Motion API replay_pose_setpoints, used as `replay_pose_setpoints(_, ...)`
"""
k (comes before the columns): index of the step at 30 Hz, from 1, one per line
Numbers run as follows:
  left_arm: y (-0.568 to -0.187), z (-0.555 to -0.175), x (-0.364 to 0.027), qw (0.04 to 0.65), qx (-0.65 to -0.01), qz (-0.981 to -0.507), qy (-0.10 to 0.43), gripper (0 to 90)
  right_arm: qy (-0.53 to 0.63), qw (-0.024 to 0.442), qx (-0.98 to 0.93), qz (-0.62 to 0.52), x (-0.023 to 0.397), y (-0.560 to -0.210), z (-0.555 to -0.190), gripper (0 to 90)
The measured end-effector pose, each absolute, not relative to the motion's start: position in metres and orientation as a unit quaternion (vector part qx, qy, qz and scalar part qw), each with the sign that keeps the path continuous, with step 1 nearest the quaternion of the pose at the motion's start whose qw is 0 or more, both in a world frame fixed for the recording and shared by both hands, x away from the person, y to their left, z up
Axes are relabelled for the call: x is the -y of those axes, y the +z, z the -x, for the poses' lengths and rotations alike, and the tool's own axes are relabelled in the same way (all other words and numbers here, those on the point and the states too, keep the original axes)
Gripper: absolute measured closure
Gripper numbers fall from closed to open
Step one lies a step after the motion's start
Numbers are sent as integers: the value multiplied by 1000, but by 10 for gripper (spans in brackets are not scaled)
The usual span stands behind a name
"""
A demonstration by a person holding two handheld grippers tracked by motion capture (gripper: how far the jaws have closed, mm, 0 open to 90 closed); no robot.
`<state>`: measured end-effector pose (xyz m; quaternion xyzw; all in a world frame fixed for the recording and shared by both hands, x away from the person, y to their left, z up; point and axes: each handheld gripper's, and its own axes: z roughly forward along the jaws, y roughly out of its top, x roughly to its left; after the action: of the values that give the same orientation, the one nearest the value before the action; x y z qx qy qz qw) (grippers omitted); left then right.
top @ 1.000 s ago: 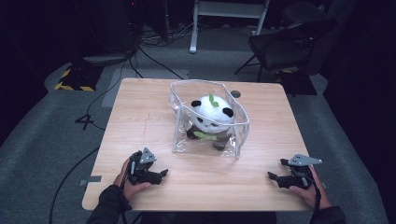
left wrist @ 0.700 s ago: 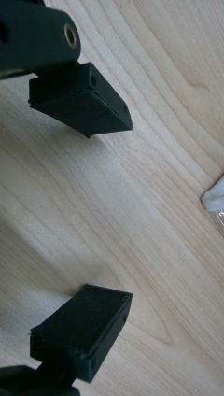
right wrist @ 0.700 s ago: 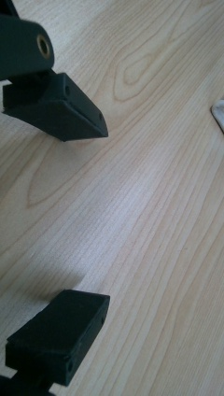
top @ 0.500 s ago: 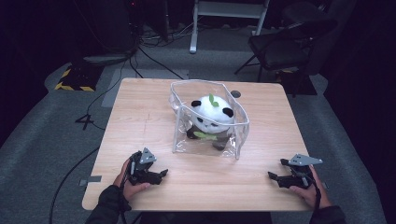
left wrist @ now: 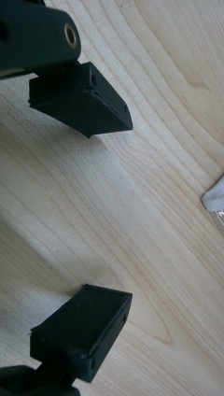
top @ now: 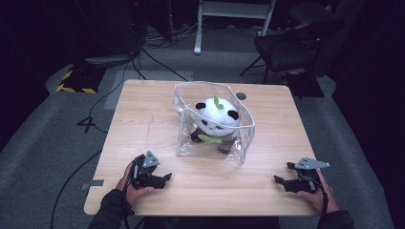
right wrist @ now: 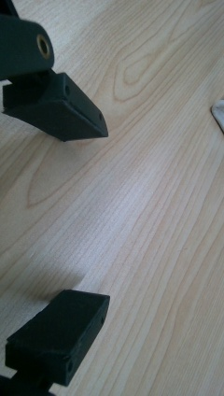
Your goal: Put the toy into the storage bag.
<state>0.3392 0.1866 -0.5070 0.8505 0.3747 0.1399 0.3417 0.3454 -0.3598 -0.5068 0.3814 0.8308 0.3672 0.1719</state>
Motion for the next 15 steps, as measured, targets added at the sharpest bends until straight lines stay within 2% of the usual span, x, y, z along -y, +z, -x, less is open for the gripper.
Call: replay_pose_setpoints(15, -507, -341, -186, 343, -373, -851, 140, 158, 366, 171, -835, -375, 359, -507, -345, 150)
